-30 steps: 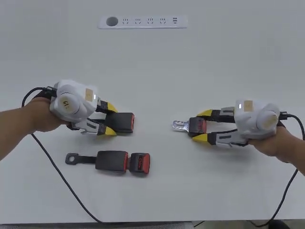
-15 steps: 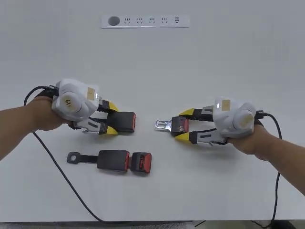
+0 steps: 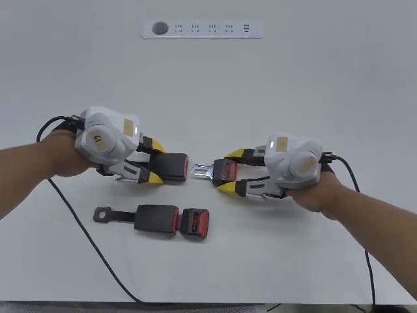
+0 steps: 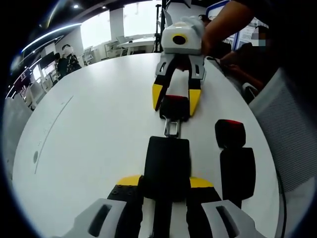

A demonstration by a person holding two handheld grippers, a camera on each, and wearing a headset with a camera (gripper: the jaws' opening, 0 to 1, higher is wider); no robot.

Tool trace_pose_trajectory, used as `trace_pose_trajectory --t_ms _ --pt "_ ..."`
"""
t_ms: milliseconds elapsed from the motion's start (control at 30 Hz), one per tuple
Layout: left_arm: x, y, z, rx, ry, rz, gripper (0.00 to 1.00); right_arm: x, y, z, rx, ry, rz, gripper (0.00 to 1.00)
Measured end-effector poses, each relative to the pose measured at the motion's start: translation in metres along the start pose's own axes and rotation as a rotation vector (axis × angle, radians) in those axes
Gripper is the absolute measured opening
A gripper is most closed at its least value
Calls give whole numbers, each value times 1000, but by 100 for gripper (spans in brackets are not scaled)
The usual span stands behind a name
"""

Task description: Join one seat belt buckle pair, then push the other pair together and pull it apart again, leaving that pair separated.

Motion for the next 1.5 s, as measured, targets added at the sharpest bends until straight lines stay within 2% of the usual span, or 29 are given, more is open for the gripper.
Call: trace_pose_trajectory --t_ms 133,400,567,633,767,967,1200,1367,1433,1500 --pt "0 0 0 2 -2 -2 34 -2 -8 4 10 19 0 36" --pt "1 0 -1 -1 -8 -6 34 -2 -10 7 33 34 6 36" --pt "1 0 -1 1 -10 -6 34 -1 -23 17 57 46 0 36" --pt "1 1 -1 1 -11 -9 34 -1 -23 17 70 50 2 36" --pt "1 0 0 9 -18 -11 34 -1 -21 15 56 29 12 36" --pt "2 0 2 25 -48 -25 34 1 -23 16 71 27 18 36" --pt "1 0 2 29 -48 -25 34 2 -25 18 76 12 13 36" --pt "1 0 2 28 -49 -25 33 5 -37 26 67 -20 9 36" --pt "1 0 2 29 -51 -25 34 5 -40 28 82 -15 -4 36" --pt "1 0 2 28 -51 -26 34 4 -38 28 86 -23 -2 36"
Point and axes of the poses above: the centre of the closed fingertips' face, and the gripper's own axes: y roughly backward along the fingers, x roughly to its left, z roughly out of its top, the point moved 7 cm from there along y, roughly backward along the fingers, and after that the axes turned 11 degrees about z, right-handed, at the moved point
